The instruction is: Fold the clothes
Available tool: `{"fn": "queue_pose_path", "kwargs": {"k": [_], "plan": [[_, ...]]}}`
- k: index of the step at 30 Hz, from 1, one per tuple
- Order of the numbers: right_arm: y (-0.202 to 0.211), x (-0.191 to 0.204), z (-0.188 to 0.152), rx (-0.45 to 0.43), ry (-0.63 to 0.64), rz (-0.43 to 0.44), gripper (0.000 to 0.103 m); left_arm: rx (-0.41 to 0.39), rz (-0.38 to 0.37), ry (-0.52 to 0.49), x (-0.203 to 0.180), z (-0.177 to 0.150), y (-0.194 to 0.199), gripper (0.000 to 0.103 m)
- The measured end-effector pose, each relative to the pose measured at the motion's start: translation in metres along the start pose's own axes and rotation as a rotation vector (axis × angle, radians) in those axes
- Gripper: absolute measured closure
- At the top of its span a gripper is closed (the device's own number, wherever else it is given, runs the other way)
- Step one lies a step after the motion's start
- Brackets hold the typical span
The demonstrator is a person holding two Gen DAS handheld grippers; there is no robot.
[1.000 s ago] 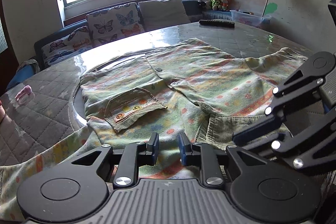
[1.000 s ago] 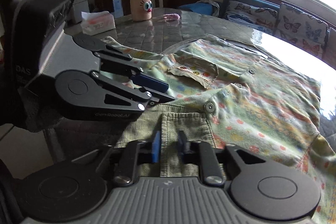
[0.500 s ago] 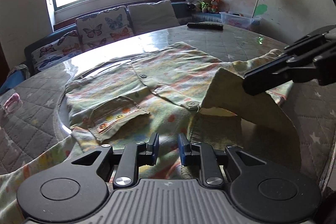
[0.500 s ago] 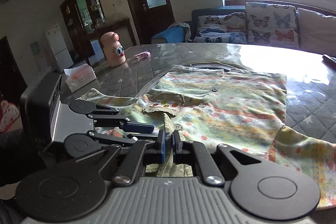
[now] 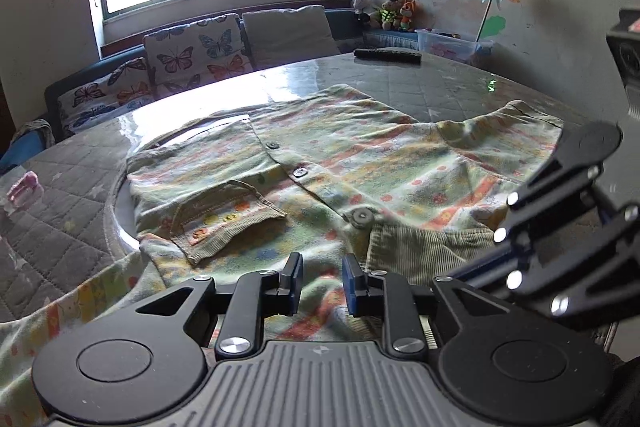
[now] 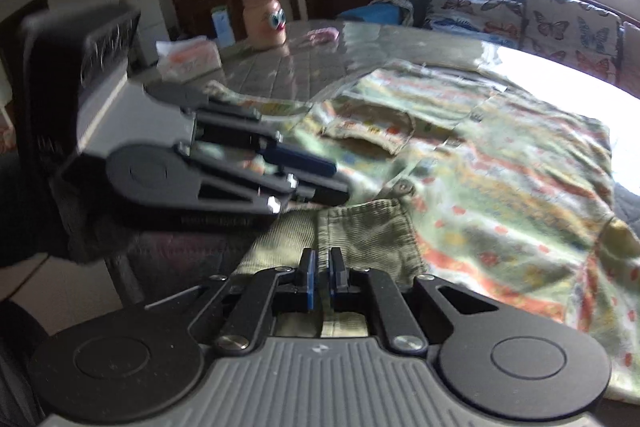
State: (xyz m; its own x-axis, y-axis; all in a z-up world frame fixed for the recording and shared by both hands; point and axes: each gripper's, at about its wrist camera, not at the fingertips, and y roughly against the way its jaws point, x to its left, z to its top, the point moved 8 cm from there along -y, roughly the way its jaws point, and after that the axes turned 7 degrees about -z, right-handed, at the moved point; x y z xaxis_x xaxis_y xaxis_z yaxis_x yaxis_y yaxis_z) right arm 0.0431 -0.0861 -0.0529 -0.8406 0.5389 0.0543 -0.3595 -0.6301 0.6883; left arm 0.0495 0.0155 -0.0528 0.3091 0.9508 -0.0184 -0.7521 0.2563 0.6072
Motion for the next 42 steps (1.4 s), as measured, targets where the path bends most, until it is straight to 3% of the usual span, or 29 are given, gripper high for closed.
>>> {"fn": "queue_pose_path", "kwargs": {"k": [2,3,5,7,10,15,20,26,30,42], "plan": [[-0.003,0.004,-0.003,0.012,0.024,0.004,0.093,-0.016,0.012,0.015,0.005,0.005,0.005,0.074],[0.0,0.003,0.0,0.001,0.02,0.009,0.092,-0.027,0.019,0.019,0.007,0.007,0.007,0.065],[0.005,0.0,0.004,-0.018,0.012,0.008,0.089,-0.047,0.033,0.028,0.011,0.012,0.012,0.056],[0.008,-0.008,0.012,-0.049,0.001,-0.021,0.08,-0.053,0.045,0.043,0.014,0.013,0.011,0.041],[0.0,-0.026,0.021,-0.077,-0.023,-0.097,0.079,-0.05,0.058,0.062,0.015,0.012,0.008,0.025],[-0.024,-0.04,0.018,-0.04,-0.042,-0.126,0.079,-0.063,0.076,0.08,0.018,0.011,0.01,0.0],[-0.028,-0.035,0.007,-0.027,0.004,-0.134,0.079,-0.074,0.085,0.113,0.026,0.016,0.014,0.0],[0.001,-0.038,0.003,-0.052,-0.011,-0.159,0.078,-0.075,0.052,0.135,0.023,0.022,0.013,0.0],[0.011,-0.05,-0.013,-0.019,-0.065,-0.18,0.077,-0.069,0.044,0.126,0.014,0.027,0.007,0.0],[0.025,-0.067,-0.029,-0.025,-0.15,-0.187,0.061,-0.031,0.034,0.085,-0.014,0.046,-0.023,0.0]]}}
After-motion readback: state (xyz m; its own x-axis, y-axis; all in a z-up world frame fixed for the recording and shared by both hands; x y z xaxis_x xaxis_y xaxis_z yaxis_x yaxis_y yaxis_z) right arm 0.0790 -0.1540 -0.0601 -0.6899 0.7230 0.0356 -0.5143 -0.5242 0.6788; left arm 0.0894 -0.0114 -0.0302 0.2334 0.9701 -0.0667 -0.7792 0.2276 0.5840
